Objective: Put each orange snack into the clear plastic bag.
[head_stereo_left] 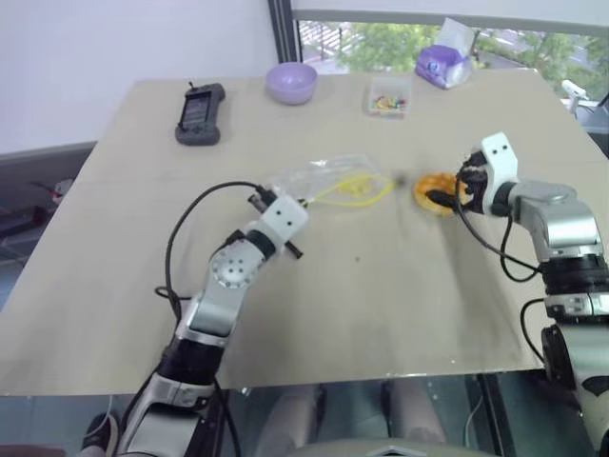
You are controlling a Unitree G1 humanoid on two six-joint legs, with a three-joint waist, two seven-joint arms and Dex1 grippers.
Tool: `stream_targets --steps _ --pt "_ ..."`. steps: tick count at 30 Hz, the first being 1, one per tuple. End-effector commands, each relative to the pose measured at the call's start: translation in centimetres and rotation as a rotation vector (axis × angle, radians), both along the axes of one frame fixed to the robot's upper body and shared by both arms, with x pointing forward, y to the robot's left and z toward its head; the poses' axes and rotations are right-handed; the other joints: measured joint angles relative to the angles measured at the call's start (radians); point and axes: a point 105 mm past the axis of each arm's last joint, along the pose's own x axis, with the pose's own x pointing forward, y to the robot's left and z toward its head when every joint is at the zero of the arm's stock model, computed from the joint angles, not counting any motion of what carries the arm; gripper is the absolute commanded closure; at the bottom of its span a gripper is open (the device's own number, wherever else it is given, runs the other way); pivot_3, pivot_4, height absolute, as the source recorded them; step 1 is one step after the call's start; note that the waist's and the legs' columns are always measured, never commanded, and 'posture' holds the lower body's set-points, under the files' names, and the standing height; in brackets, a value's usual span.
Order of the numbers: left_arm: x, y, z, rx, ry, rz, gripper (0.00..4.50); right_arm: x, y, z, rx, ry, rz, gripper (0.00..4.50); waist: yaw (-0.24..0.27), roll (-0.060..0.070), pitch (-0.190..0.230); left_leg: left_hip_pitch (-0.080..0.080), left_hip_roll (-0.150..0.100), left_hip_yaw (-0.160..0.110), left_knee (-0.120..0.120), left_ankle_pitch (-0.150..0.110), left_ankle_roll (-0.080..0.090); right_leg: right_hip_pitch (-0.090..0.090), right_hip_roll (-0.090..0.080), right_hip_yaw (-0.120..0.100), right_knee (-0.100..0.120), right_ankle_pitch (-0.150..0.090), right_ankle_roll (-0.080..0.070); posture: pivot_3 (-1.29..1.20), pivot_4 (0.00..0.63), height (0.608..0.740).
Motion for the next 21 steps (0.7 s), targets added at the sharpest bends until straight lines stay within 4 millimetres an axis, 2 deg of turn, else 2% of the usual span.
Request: stream_targets --steps 1,4,8,13,18,21 --pt "-0.4 0.3 1.5 -0.004 -0.056 0.004 4.5 1.1 -0.3 0.6 -0.023 -0.027 -0.03 0.09 0.0 0.0 0.0 0.0 0.0 0.0 0.0 0.0 0.0 0.0 0.0 0.0 0.0 0.0 0.0 0.0 0.15 0.74" --pt "-0.5 0.5 1.4 0.0 -0.052 0.008 4.5 1.3 0.4 0.6 0.043 0.016 -0.009 0.09 -0.001 0.0 0.0 0.0 0.0 0.0 0.0 0.0 0.0 0.0 0.0 0.0 0.0 0.0 0.0 0.0 0.15 0.74" --pt "-0.6 0.6 1.3 0.002 -0.049 0.011 4.5 1.3 0.7 -0.5 0.104 0.1 -0.006 0.09 -0.002 0.0 0.0 0.0 0.0 0.0 0.0 0.0 0.0 0.0 0.0 0.0 0.0 0.0 0.0 0.0 0.15 0.74" --pt "-0.5 0.6 1.4 0.002 -0.052 0.015 4.5 1.0 2.0 -0.4 0.307 0.212 0.028 0.09 -0.003 0.0 0.0 0.0 0.0 0.0 0.0 0.0 0.0 0.0 0.001 0.0 0.0 0.0 0.0 0.0 0.15 0.74" --pt "-0.5 0.6 1.4 0.004 -0.054 0.016 4.5 0.2 3.2 -0.7 0.318 0.243 0.111 0.09 -0.003 0.0 0.0 0.0 0.001 0.0 0.0 0.0 0.0 0.0 0.001 0.0 0.0 0.0 0.0 0.0 0.15 0.74" --pt "-0.5 0.6 1.4 0.005 -0.053 0.016 4.5 -0.7 3.7 -2.2 0.181 0.252 0.183 0.09 -0.003 0.0 0.0 0.0 0.001 0.0 0.0 0.0 0.0 0.0 0.001 0.0 0.0 0.0 0.0 0.0 0.15 0.74"
